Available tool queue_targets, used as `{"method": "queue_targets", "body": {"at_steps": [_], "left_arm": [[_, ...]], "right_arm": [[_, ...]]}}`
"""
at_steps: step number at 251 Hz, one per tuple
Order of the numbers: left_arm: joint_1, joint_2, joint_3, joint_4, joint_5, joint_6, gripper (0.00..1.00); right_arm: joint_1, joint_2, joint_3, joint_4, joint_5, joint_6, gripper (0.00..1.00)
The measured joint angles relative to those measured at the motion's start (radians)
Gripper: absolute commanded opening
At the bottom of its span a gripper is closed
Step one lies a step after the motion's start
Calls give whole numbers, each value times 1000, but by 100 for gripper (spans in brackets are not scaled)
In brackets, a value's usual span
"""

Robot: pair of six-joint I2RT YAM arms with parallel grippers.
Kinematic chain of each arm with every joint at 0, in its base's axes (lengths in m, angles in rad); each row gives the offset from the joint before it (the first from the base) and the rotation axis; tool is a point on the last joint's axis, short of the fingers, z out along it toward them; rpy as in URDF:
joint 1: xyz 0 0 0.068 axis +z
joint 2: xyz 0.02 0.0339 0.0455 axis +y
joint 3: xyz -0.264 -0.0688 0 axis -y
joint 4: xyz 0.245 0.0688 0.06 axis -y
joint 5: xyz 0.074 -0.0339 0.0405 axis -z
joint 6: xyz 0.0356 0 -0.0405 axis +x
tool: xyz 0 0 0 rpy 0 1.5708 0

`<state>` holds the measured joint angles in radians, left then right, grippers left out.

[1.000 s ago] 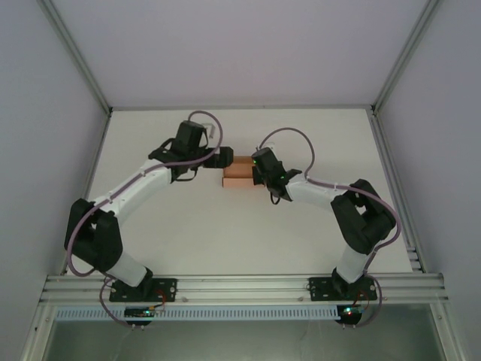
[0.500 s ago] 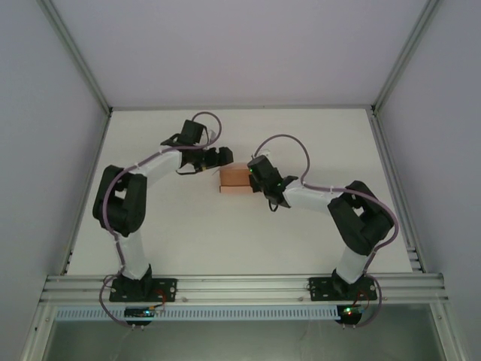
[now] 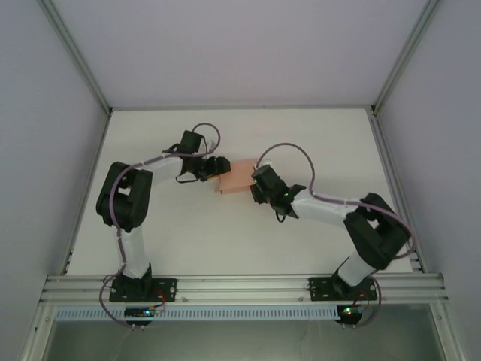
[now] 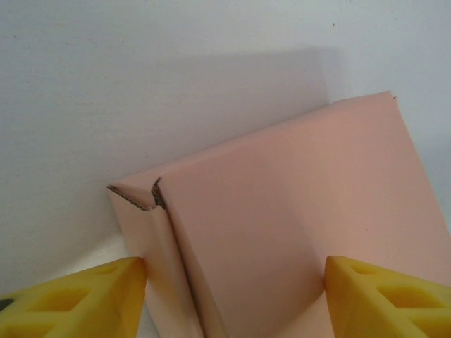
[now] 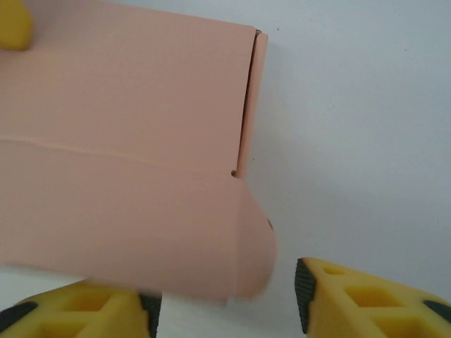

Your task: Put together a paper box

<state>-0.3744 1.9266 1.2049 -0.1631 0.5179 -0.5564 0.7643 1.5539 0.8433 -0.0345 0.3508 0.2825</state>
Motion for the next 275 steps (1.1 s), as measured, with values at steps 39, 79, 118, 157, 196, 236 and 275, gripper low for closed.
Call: {"method": "queue_targets", "body": {"at_steps": [39, 79, 118, 157, 196, 236, 275], "left_arm": [[10, 21, -21, 37, 19, -9, 47], [35, 26, -56, 115, 71, -19, 35], [69, 26, -119, 232, 147, -56, 26], [106, 32, -178, 350, 225, -101, 20], [134, 42, -219, 444, 287, -135, 20], [139, 47, -222, 460, 302, -137, 20], [143, 54, -223, 472, 311, -135, 25]], "right_arm": [[-28, -166, -91, -21, -70, 2, 99], [-117, -261, -146, -21, -198, 18, 99], [-230, -252, -146, 13, -352, 70, 99], [-322, -110, -50, 39, -522, 140, 99], [-370, 84, 104, 76, -688, 220, 100], [-383, 266, 242, 108, -837, 303, 95], [-383, 388, 274, 223, -972, 418, 77]]}}
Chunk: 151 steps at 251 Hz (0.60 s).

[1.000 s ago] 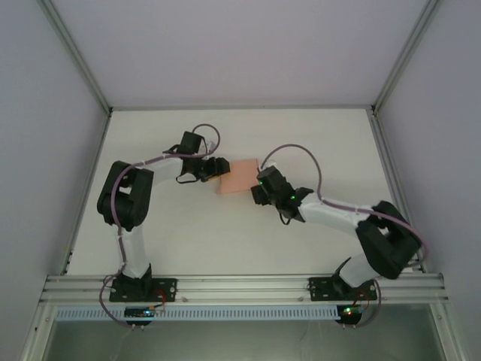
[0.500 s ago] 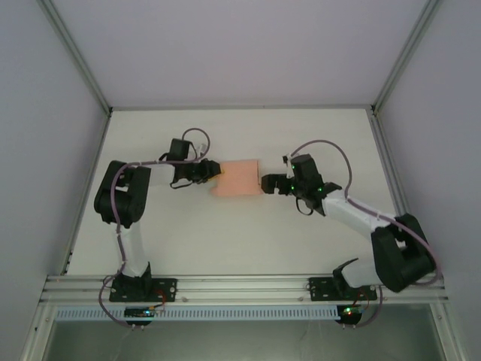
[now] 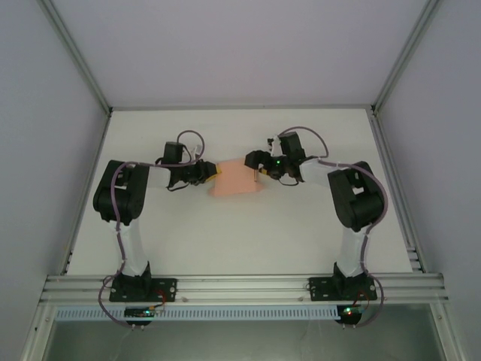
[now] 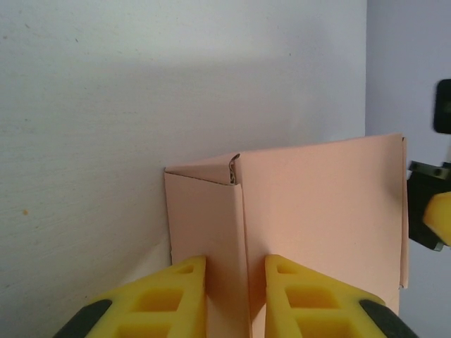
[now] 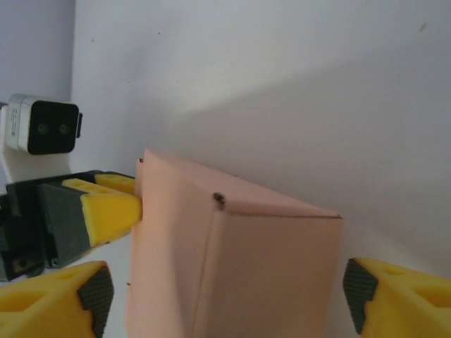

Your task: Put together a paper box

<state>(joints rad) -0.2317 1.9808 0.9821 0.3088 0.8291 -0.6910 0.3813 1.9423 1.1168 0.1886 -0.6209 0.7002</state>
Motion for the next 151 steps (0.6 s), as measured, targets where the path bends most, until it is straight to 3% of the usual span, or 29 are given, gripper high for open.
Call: {"method": "queue_targets", "body": {"at_steps": [37, 67, 82, 101, 151], "left_arm": [[1, 5, 0, 12, 13, 10, 36], [1, 4, 0, 11, 11, 47, 49], [-4, -6, 1, 1, -2, 73, 65], [-34, -51, 3, -34, -37, 128, 100], [-172, -284, 4, -144, -246, 373, 100]], "right_arm": [[7, 65, 0, 122, -93, 124, 46], [5, 65, 1, 163, -117, 166, 44], [3, 60, -1, 161, -121, 170, 43], [3, 35, -16, 155, -120, 165, 42], [-15, -138, -76, 49, -99, 127, 40]]}}
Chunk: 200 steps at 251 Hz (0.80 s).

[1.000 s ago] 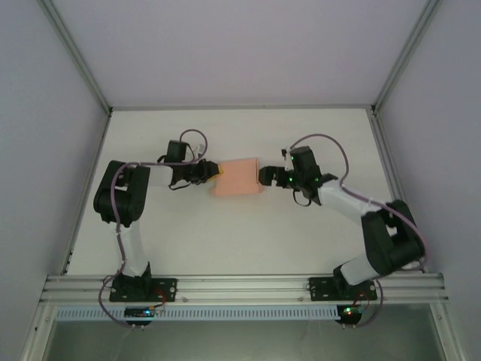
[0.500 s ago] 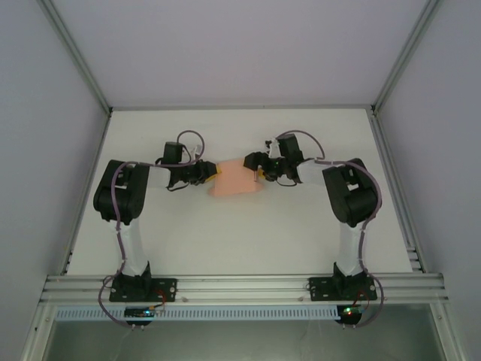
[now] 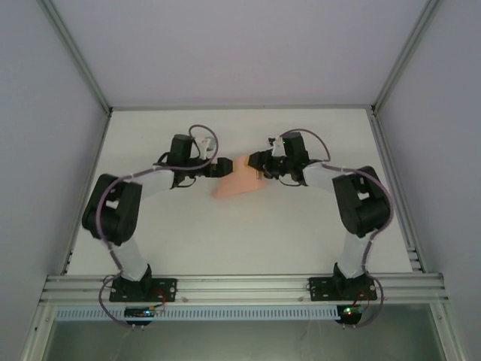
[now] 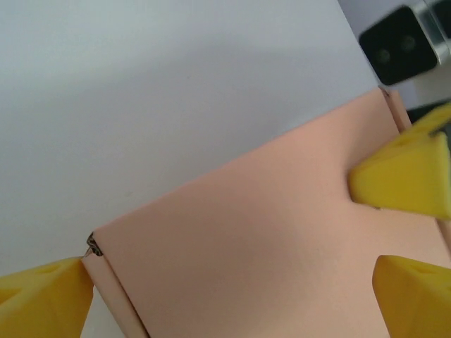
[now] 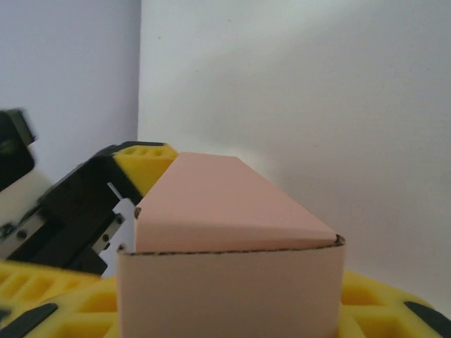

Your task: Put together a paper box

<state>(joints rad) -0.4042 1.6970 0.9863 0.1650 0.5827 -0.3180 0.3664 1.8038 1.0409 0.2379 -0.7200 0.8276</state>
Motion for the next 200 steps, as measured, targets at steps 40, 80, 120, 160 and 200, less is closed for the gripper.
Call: {"method": "queue_targets", "body": {"at_steps": [40, 80, 120, 160, 200], "left_arm": [[-208, -193, -11, -8, -225, 364, 100], [-410, -283, -68, 33, -365, 702, 100], [-485, -216, -75, 57, -526, 899, 100], [-519, -113, -75, 134, -633, 998, 100], [-522, -57, -75, 235, -693, 1042, 100]], "right_arm": [[-67, -167, 8, -201, 45, -43, 42], [-134, -286, 24, -450, 108, -78, 44], [-181, -398, 27, -610, 134, -63, 45], [-216, -455, 28, -681, 131, -5, 44], [-248, -455, 6, -672, 95, 93, 45]]}}
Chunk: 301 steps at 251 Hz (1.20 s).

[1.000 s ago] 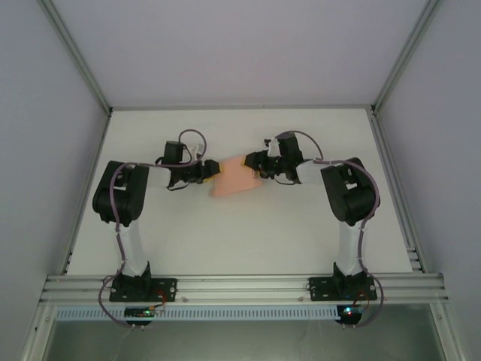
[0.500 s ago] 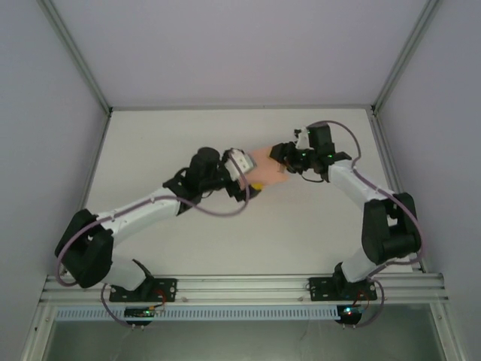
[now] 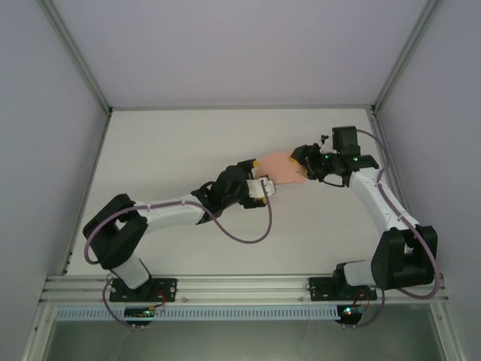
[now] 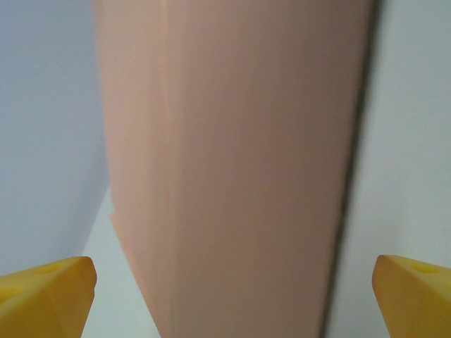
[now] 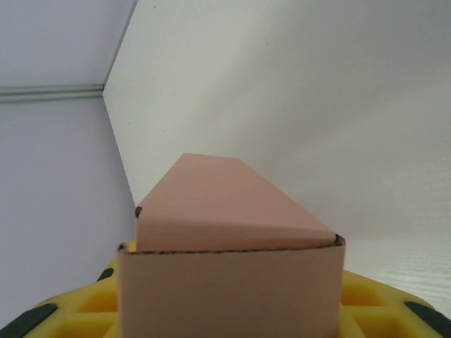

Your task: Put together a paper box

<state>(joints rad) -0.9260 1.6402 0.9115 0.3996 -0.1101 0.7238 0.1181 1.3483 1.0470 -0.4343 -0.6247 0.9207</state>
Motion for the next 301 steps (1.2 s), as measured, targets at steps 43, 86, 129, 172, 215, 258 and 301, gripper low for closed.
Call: {"method": "queue_targets", "body": {"at_steps": [43, 86, 129, 172, 215, 258, 301], "left_arm": [[0, 47, -2, 151, -54, 50, 86], [0, 89, -16, 261, -88, 116, 60], [-5, 91, -25, 286, -95, 151, 48], [-5, 69, -25, 237, -95, 160, 39], [11, -6, -1, 25, -50, 148, 36], [100, -32, 209, -431, 116, 102, 36], [171, -33, 398, -854, 222, 105, 35]], "right_arm": [[-10, 12, -5, 6, -27, 53, 45], [-22, 32, -5, 21, -49, 86, 50], [-22, 34, -5, 0, -74, 82, 67], [-24, 31, -1, -41, -30, 15, 99], [-39, -45, 0, -55, 114, -121, 99], [-42, -148, 1, -38, 278, -375, 99], [-21, -218, -44, 16, 364, -624, 99]]}}
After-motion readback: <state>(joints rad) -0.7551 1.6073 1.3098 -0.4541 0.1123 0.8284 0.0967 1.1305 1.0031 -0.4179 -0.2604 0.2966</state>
